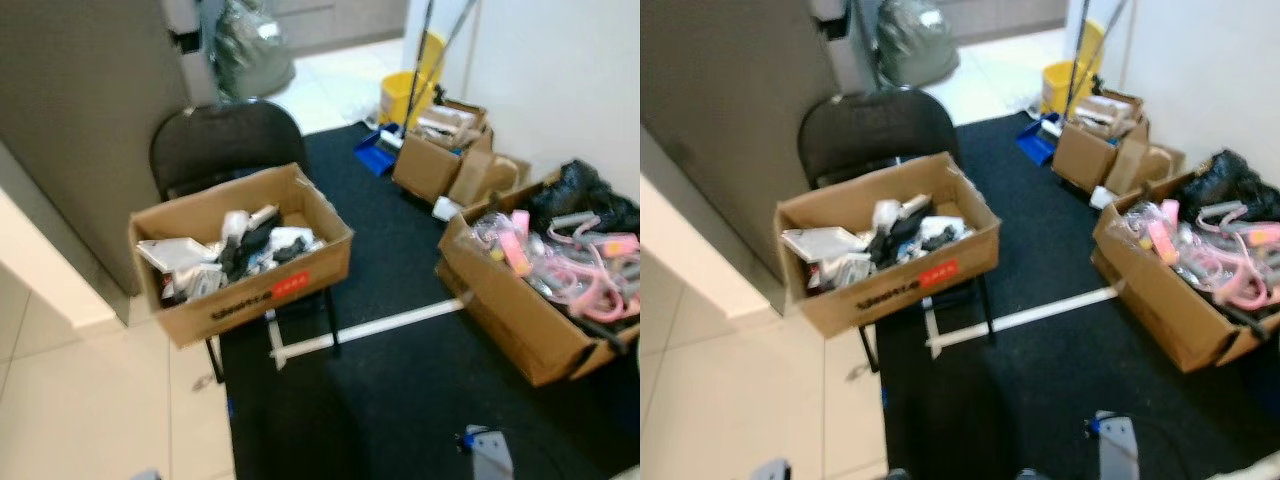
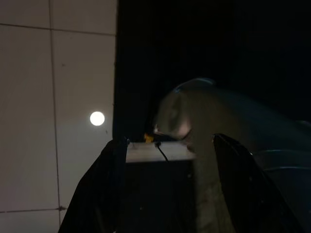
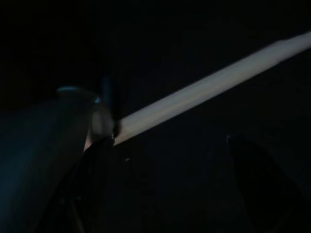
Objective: Picking trash to rubbish bin
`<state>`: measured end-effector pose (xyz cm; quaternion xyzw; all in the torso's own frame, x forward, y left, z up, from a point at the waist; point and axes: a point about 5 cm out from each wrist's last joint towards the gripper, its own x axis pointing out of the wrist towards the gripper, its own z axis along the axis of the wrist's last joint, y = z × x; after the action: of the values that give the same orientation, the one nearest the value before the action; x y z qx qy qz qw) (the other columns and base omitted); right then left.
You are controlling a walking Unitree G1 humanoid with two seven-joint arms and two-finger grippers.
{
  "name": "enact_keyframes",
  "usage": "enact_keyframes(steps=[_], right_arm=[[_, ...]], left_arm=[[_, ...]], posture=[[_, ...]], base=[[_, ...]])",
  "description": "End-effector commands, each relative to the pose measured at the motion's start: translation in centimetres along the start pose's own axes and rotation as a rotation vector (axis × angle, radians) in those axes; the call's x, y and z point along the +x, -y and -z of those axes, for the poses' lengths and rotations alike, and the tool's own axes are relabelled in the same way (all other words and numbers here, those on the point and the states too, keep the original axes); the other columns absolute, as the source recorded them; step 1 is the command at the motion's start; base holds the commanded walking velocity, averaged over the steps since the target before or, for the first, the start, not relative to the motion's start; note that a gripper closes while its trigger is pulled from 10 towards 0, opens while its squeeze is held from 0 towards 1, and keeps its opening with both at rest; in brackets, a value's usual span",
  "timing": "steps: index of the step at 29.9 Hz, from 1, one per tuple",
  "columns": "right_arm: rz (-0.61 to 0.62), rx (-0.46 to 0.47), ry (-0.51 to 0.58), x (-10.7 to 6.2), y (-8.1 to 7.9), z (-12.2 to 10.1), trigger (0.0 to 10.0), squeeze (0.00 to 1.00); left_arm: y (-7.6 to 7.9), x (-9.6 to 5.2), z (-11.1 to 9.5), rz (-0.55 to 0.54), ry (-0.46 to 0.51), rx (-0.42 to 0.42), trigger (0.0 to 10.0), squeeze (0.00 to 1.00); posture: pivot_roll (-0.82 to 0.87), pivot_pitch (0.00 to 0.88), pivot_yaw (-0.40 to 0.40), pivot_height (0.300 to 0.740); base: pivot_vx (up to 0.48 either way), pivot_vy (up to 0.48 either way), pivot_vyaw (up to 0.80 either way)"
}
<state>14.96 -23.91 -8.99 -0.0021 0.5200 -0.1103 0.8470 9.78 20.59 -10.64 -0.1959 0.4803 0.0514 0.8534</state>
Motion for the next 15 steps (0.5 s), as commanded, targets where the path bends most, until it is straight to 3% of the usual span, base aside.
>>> enact_keyframes(steps=[1,15], right_arm=[[-0.001,0.004,-0.016,-0.04,-0.13,0.58,10.0,0.00],[0.008,-0.025,-0.041,-0.16,0.15,1.54,10.0,0.00]], left_arm=[[-0.48,-0.26,0.50,-0.005,-0.037,0.031,10.0,0.00],[-0.39,-0.38,1.26,0.007,-0.070,0.045,10.0,0.00]], posture=[[-0.05,0.068,0.078,0.740],[-0.05,0.058,0.082,0.740]], base=[[0.000,-0.379,0.00],[0.000,-0.379,0.00]])
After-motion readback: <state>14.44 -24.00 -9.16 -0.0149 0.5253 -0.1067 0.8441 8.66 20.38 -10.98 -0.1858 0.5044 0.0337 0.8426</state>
